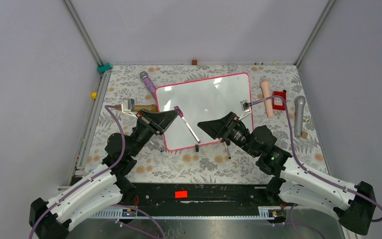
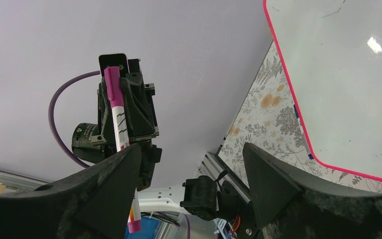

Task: Write a sentence on the whiteboard
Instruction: Open the whiteboard marker at the center of the board.

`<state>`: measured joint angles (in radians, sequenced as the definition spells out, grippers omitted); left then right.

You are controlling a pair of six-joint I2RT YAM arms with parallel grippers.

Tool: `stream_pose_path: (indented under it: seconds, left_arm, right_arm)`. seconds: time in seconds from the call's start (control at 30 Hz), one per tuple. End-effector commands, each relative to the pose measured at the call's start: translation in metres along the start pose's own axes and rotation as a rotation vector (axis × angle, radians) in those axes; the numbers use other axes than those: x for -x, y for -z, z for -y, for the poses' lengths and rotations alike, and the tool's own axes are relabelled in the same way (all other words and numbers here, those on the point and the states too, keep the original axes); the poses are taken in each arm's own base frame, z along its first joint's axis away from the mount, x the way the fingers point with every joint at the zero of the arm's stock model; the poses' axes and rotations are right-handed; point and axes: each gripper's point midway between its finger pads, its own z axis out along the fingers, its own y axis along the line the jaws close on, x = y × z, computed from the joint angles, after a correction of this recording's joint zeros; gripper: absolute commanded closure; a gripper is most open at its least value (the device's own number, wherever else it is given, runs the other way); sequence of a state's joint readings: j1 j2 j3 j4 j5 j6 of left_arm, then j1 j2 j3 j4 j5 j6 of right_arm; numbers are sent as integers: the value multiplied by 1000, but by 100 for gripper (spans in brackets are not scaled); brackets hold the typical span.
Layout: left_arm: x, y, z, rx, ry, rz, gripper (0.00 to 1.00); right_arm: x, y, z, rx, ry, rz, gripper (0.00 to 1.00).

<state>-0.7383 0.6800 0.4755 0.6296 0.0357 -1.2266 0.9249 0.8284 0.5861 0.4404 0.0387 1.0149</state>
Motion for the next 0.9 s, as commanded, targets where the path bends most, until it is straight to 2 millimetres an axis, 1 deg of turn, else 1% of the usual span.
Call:
stream_pose_path:
  seconds: [0.0,0.17,0.33,0.43,0.47,0.57,0.7,0.8,0.87]
  left_arm:
    - [9,-2,17,-66,-18,46,100]
    - [10,-3,18,-69,-17,48,100]
    - [8,-5,18,-76,-3,45,100]
    - [7,-7,17,-84,7,45,100]
    - [8,-8,17,-84,15,50,100]
    - [12,-9,13,-77,68,80,100]
    - [13,-13,13,-59,66,82,100]
    - [13,-14,10,-37,63,85,100]
    - [13,-14,9,-35,66,84,100]
  right_arm:
    - [10,-2,-32,90,-10,21,18]
    - [11,-2,-30,85,-4,27,18]
    - [10,-3,-32,94,-2,21,18]
    - [9,-4,-36,111,12,10,18]
    - [5,-3,-41,139,22,-12,18]
    - [6,1,-51,204,35,-7,18]
    - [7,7,-63,280,65,3,25]
    - [0,9,-75,332,89,-45,28]
    - [-8,7,-79,350,98,-95,33]
